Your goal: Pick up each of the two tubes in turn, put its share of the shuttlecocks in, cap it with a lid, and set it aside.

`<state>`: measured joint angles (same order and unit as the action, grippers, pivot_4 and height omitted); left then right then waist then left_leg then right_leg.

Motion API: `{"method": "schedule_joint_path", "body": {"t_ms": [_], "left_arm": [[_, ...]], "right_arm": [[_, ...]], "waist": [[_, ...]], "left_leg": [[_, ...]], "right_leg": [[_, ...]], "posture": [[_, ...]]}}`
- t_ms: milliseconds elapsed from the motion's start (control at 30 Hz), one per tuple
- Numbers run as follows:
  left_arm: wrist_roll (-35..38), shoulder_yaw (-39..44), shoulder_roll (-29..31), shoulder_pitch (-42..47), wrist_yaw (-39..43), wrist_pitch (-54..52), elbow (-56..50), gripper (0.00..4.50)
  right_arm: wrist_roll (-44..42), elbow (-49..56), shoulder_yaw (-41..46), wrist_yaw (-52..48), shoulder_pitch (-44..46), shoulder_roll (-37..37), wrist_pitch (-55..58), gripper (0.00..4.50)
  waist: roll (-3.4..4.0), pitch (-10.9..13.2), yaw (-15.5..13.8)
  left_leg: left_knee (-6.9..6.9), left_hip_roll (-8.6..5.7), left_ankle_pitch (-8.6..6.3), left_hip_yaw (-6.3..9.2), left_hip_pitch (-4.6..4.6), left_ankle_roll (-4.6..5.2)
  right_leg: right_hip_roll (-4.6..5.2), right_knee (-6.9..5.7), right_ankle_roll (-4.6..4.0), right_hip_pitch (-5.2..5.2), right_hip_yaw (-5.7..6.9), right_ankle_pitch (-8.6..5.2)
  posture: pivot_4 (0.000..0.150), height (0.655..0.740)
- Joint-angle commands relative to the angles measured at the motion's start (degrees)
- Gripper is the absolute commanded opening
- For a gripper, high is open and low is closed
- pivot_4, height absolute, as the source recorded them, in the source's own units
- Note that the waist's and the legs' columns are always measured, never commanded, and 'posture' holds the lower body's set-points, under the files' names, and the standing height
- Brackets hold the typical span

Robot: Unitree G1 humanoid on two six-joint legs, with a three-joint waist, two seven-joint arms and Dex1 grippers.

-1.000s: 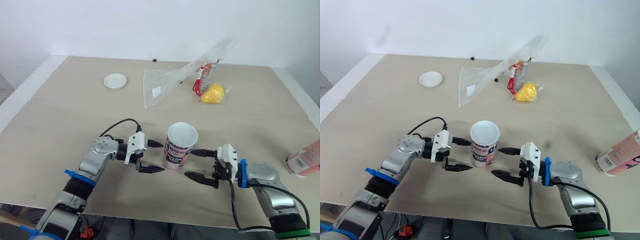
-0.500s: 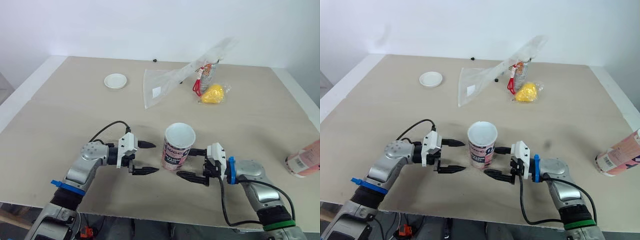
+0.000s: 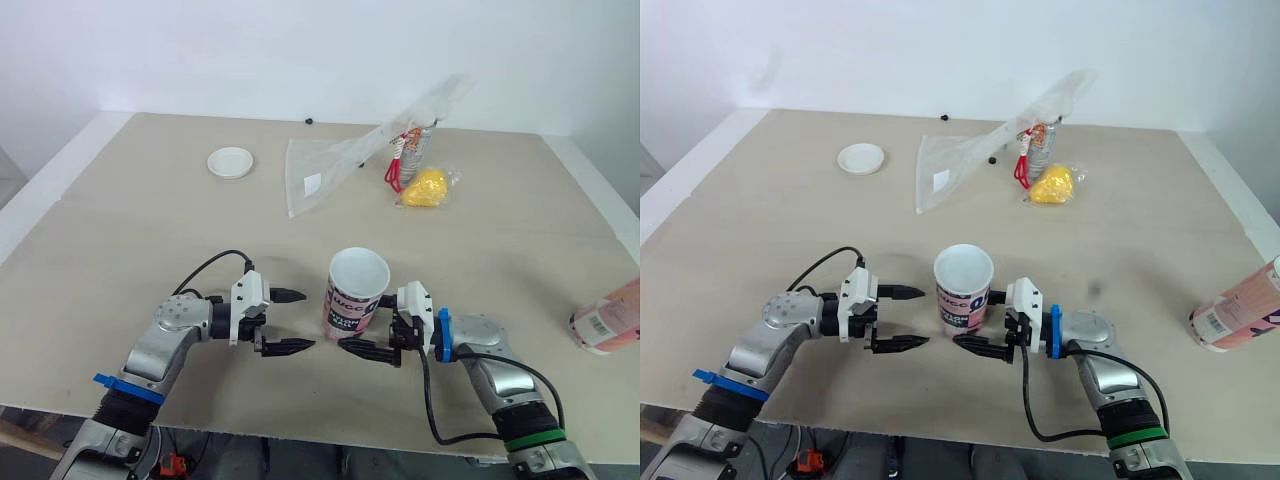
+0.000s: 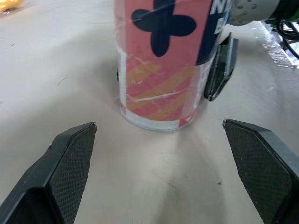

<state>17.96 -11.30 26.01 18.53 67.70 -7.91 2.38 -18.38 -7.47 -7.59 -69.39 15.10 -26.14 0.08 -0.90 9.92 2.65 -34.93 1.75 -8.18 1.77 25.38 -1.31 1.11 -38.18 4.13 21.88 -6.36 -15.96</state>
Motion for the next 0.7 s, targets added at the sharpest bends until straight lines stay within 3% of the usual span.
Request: {"method": "schedule_joint_path", "body": {"t_ms": [33, 700], "left_arm": [[0.23, 0.53, 0.04, -0.20, -0.82, 0.55, -1.74, 4.50], [-0.32, 0.53, 0.64, -1.40, -1.43, 2.17, -1.59, 4.50]], "right_arm": [[0.04, 0.37, -0.61, 0.45, 1.13, 0.93, -0.86, 4.46], [2.14, -2.96, -3.24, 1.99, 3.58, 5.17, -3.00, 4.46]], "waist": [[0.00, 0.00, 0.00], [0.00, 0.00, 0.01]], "left_leg": [[0.00, 0.00, 0.00, 0.00, 0.00, -0.01], [0.00, 0.06, 0.02, -0.05, -0.08, -0.04]], "right_leg": [[0.00, 0.00, 0.00, 0.00, 0.00, 0.00], [-0.01, -0.01, 0.00, 0.00, 0.02, 0.04]], "posture": [[0.150, 0.7400], [0.150, 0.7400]]}}
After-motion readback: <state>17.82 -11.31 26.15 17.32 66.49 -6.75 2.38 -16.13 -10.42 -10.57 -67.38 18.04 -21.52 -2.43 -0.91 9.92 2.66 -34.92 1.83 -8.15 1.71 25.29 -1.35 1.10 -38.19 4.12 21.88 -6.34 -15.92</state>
